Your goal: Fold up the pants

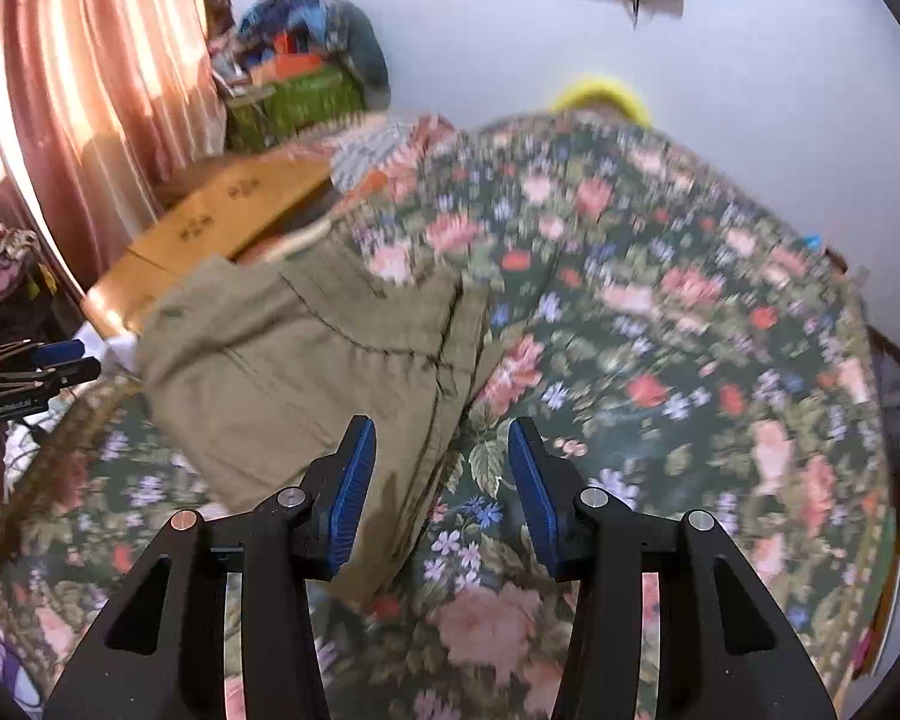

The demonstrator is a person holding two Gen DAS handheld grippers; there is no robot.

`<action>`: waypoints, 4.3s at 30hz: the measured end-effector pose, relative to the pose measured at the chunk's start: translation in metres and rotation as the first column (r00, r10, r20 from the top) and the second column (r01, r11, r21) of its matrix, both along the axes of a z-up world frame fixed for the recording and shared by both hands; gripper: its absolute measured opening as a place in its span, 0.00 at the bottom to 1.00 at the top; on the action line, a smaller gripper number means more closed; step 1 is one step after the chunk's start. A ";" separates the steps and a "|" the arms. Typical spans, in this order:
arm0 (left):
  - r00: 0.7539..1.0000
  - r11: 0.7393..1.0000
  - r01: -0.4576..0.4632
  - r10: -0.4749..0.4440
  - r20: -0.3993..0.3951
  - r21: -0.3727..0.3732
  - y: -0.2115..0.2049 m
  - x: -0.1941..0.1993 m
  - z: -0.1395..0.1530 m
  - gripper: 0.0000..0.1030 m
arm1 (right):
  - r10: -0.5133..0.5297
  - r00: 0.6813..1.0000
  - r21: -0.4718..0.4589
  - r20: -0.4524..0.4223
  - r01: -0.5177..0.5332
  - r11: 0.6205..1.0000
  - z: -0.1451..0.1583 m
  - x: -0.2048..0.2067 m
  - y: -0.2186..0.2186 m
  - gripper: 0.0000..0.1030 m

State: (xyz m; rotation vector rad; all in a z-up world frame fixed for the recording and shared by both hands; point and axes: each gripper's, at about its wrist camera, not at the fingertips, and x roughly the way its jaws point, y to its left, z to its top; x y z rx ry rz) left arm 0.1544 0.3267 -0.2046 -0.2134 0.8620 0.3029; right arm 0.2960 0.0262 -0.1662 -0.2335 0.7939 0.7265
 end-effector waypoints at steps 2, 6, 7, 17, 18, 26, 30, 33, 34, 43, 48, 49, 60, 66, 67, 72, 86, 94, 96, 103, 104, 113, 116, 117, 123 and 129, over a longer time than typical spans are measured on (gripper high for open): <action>0.998 1.000 0.018 -0.020 0.061 0.022 -0.018 -0.012 0.029 0.55 | 0.004 0.999 0.024 0.033 -0.005 1.000 0.019 -0.015 -0.008 0.41; 0.980 0.996 0.058 -0.071 0.188 0.073 -0.061 -0.043 0.087 0.55 | 0.012 0.993 0.102 0.120 -0.024 0.995 0.067 -0.061 -0.028 0.41; 0.971 0.994 0.070 -0.088 0.222 0.089 -0.074 -0.053 0.102 0.55 | 0.011 0.990 0.120 0.140 -0.028 0.992 0.077 -0.071 -0.033 0.41; 0.853 0.970 0.088 -0.192 0.486 0.228 -0.179 -0.158 0.205 0.63 | -0.007 0.932 0.292 0.363 -0.107 0.950 0.166 -0.191 -0.080 0.41; 0.840 0.969 0.089 -0.196 0.506 0.228 -0.185 -0.168 0.211 0.64 | -0.012 0.926 0.319 0.377 -0.117 0.940 0.172 -0.204 -0.086 0.41; 0.769 0.971 0.075 -0.202 0.607 0.229 -0.211 -0.226 0.231 0.78 | -0.083 0.885 0.420 0.459 -0.134 0.898 0.189 -0.260 -0.105 0.71; 0.754 0.969 0.058 -0.200 0.625 0.240 -0.216 -0.243 0.235 0.91 | -0.132 0.870 0.440 0.475 -0.104 0.892 0.185 -0.274 -0.105 0.83; 0.747 0.968 0.046 -0.197 0.635 0.246 -0.218 -0.250 0.234 0.98 | -0.161 0.870 0.451 0.465 -0.076 0.889 0.183 -0.277 -0.107 0.91; 0.748 0.968 0.042 -0.195 0.634 0.248 -0.218 -0.252 0.234 0.98 | -0.167 0.873 0.457 0.458 -0.070 0.887 0.182 -0.277 -0.107 0.94; 0.756 0.969 0.041 -0.190 0.626 0.244 -0.222 -0.259 0.230 1.00 | -0.223 0.842 0.461 0.491 -0.034 0.887 0.184 -0.294 -0.110 1.00; 0.759 0.968 0.043 -0.193 0.622 0.248 -0.222 -0.258 0.227 1.00 | -0.229 0.839 0.453 0.493 -0.022 0.891 0.181 -0.298 -0.110 1.00; 0.760 0.968 0.044 -0.193 0.621 0.247 -0.223 -0.258 0.227 1.00 | -0.227 0.839 0.450 0.495 -0.024 0.893 0.181 -0.299 -0.111 1.00; 0.764 0.969 0.044 -0.191 0.617 0.245 -0.225 -0.257 0.224 1.00 | -0.207 0.834 0.424 0.512 -0.036 0.905 0.180 -0.306 -0.106 1.00; 0.765 0.969 0.047 -0.192 0.615 0.244 -0.226 -0.257 0.223 1.00 | -0.207 0.838 0.423 0.504 -0.031 0.906 0.180 -0.305 -0.105 1.00; 0.765 0.969 0.047 -0.192 0.614 0.244 -0.226 -0.256 0.222 1.00 | -0.208 0.839 0.425 0.503 -0.031 0.905 0.180 -0.305 -0.105 1.00; 0.766 0.969 0.048 -0.192 0.614 0.242 -0.226 -0.255 0.221 1.00 | -0.211 0.842 0.427 0.497 -0.025 0.904 0.180 -0.304 -0.106 1.00; 0.767 0.971 0.051 -0.189 0.613 0.235 -0.223 -0.255 0.220 1.00 | -0.216 0.846 0.433 0.488 -0.020 0.901 0.182 -0.305 -0.108 1.00; 0.768 0.970 0.058 -0.194 0.610 0.236 -0.227 -0.252 0.217 1.00 | -0.212 0.849 0.432 0.483 -0.020 0.902 0.182 -0.304 -0.108 1.00; 0.769 0.970 0.059 -0.196 0.609 0.237 -0.227 -0.252 0.217 1.00 | -0.212 0.850 0.434 0.483 -0.021 0.901 0.182 -0.304 -0.108 1.00; 0.767 0.970 0.075 -0.205 0.608 0.233 -0.226 -0.252 0.217 1.00 | -0.215 0.851 0.437 0.478 -0.019 0.899 0.182 -0.303 -0.109 1.00; 0.767 0.969 0.079 -0.208 0.606 0.232 -0.225 -0.252 0.217 1.00 | -0.215 0.851 0.437 0.479 -0.019 0.899 0.181 -0.303 -0.109 1.00; 0.776 0.970 0.090 -0.209 0.595 0.225 -0.221 -0.249 0.217 1.00 | -0.216 0.853 0.437 0.474 -0.015 0.899 0.180 -0.304 -0.108 1.00; 0.778 0.972 0.096 -0.208 0.593 0.216 -0.219 -0.249 0.216 1.00 | -0.216 0.852 0.434 0.477 -0.014 0.901 0.181 -0.304 -0.107 1.00; 0.778 0.972 0.097 -0.208 0.593 0.213 -0.219 -0.249 0.216 1.00 | -0.217 0.852 0.435 0.476 -0.013 0.901 0.181 -0.304 -0.107 1.00; 0.778 0.973 0.095 -0.204 0.594 0.210 -0.218 -0.249 0.215 1.00 | -0.218 0.852 0.433 0.475 -0.011 0.901 0.182 -0.304 -0.106 1.00; 0.780 0.972 0.099 -0.208 0.590 0.212 -0.219 -0.247 0.213 1.00 | -0.214 0.855 0.432 0.473 -0.013 0.902 0.182 -0.303 -0.106 1.00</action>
